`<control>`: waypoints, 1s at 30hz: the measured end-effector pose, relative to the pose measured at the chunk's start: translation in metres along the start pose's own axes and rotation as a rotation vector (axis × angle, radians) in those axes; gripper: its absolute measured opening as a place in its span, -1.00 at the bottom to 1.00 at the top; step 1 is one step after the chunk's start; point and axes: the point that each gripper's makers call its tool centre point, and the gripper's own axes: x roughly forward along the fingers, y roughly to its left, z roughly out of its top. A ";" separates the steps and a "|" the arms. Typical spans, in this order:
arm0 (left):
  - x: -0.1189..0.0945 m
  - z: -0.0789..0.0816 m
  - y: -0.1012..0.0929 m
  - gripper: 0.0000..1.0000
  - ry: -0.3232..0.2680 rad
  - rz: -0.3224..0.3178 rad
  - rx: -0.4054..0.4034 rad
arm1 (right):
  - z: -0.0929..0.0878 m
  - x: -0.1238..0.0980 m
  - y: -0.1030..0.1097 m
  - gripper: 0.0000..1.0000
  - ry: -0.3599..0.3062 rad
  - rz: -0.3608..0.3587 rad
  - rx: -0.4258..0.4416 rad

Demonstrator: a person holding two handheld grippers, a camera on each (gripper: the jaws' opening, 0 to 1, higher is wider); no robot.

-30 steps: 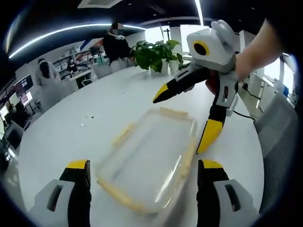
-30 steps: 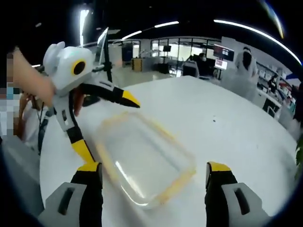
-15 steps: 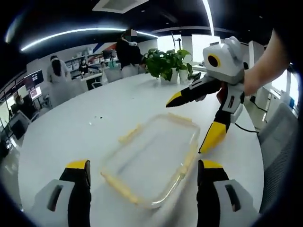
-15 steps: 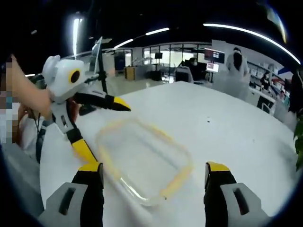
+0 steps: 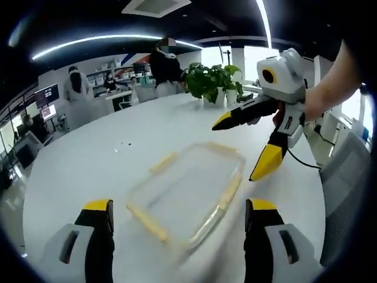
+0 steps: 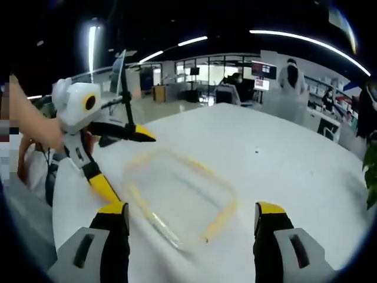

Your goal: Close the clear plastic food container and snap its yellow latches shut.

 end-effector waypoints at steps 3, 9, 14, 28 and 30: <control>-0.004 0.001 0.001 0.86 -0.007 0.008 -0.011 | 0.000 -0.004 -0.001 0.76 -0.013 -0.011 0.022; -0.013 0.003 0.001 0.86 -0.025 0.023 -0.034 | 0.000 -0.014 0.003 0.75 -0.030 -0.018 0.043; -0.020 0.003 -0.002 0.85 -0.047 0.033 -0.056 | -0.004 -0.022 0.004 0.74 -0.036 -0.032 0.054; -0.041 -0.006 -0.015 0.83 -0.062 0.042 -0.091 | -0.012 -0.045 0.009 0.72 -0.067 -0.065 0.109; -0.044 -0.005 -0.016 0.82 -0.069 0.048 -0.096 | -0.011 -0.049 0.010 0.71 -0.074 -0.072 0.111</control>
